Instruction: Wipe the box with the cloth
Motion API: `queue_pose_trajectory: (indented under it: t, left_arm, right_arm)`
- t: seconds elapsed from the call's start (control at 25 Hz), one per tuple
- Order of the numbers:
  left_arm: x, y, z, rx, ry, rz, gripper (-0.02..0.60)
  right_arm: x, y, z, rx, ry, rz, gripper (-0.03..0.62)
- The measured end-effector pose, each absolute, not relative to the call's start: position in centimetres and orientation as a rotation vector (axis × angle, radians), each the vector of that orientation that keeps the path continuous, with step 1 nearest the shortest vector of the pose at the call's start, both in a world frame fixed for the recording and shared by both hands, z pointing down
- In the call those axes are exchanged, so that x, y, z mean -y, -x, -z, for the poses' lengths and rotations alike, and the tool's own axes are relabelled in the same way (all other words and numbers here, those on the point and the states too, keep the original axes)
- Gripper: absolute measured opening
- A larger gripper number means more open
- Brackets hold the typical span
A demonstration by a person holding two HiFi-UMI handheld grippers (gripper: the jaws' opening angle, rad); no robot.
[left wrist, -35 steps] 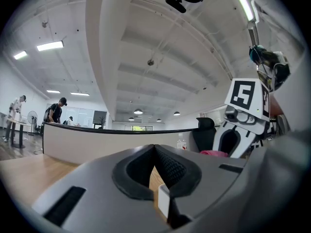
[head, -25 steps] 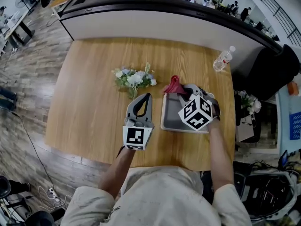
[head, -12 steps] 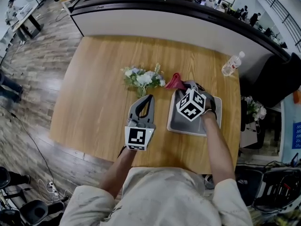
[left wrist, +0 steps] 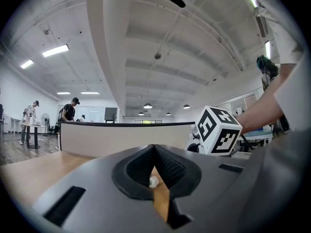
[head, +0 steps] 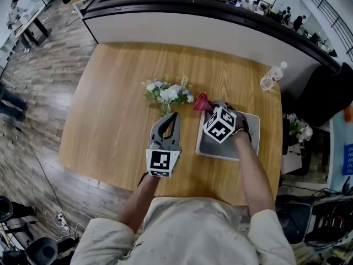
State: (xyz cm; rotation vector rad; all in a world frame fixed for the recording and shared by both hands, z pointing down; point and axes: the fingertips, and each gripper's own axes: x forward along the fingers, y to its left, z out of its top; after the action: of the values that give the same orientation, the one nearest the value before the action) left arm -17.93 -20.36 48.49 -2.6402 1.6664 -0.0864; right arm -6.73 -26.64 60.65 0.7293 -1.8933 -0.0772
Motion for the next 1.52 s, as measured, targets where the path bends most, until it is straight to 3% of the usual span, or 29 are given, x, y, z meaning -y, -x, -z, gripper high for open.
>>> queue_pose_trajectory:
  t: [1.52]
  left_arm:
    - [20.3, 17.0, -48.4, -1.649, 2.646, 0.089, 0.014]
  right_arm:
    - [23.2, 6.8, -60.9, 1.891, -0.629, 0.006, 0.066]
